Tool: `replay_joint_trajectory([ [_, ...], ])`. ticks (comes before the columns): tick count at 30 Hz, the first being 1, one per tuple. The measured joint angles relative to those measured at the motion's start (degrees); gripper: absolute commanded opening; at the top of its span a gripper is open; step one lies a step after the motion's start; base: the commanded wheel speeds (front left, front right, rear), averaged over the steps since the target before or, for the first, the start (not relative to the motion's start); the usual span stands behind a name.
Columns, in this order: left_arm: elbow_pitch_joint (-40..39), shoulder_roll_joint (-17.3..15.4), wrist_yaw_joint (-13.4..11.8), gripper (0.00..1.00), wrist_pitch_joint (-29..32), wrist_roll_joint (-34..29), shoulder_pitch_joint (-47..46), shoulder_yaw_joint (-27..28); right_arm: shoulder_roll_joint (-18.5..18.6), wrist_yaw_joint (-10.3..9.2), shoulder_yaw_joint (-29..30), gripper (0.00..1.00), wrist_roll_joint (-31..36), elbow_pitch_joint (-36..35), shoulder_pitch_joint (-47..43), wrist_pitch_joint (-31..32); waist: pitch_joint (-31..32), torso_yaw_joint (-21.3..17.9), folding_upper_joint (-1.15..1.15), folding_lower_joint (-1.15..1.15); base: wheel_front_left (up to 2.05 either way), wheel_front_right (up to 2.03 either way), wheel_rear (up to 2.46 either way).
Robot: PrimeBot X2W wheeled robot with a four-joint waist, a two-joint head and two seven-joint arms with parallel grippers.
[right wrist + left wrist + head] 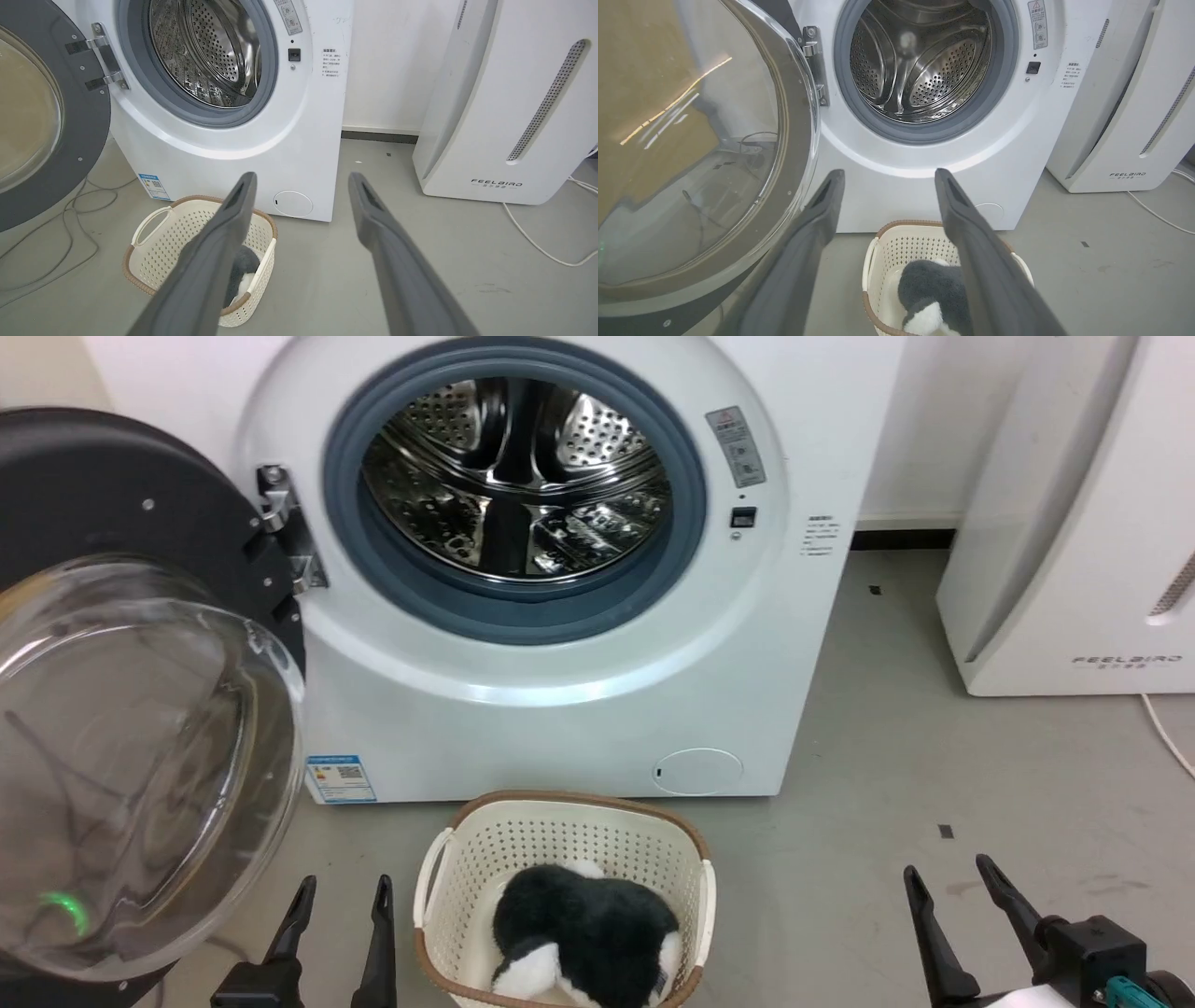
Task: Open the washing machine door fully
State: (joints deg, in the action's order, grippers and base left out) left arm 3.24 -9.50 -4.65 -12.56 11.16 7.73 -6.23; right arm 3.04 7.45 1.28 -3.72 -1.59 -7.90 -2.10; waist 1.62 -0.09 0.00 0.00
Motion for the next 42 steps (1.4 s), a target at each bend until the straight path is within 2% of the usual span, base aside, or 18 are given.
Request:
replay_joint_trajectory([
  [3,0.1,0.0,-0.3,1.0,0.0,-0.1,0.0,-0.1,0.0,0.0,-0.1,1.0,0.0,-0.3,-0.1,0.0,-0.1,-0.4,0.0,0.0,0.0,0.0,0.0],
  [4,0.1,0.0,-0.4,0.0,0.0,0.0,0.0,-0.1,0.0,0.0,-0.2,0.0,0.0,-0.3,-0.1,0.0,-0.2,-0.5,0.0,0.0,0.0,0.0,0.0],
  [42,-0.6,1.7,0.8,0.0,3.5,-2.6,-1.0,1.5,0.0,0.0,-0.3,0.0,0.7,0.1,1.4,0.5,-0.6,-0.3,0.0,0.0,0.0,0.0,0.0],
])
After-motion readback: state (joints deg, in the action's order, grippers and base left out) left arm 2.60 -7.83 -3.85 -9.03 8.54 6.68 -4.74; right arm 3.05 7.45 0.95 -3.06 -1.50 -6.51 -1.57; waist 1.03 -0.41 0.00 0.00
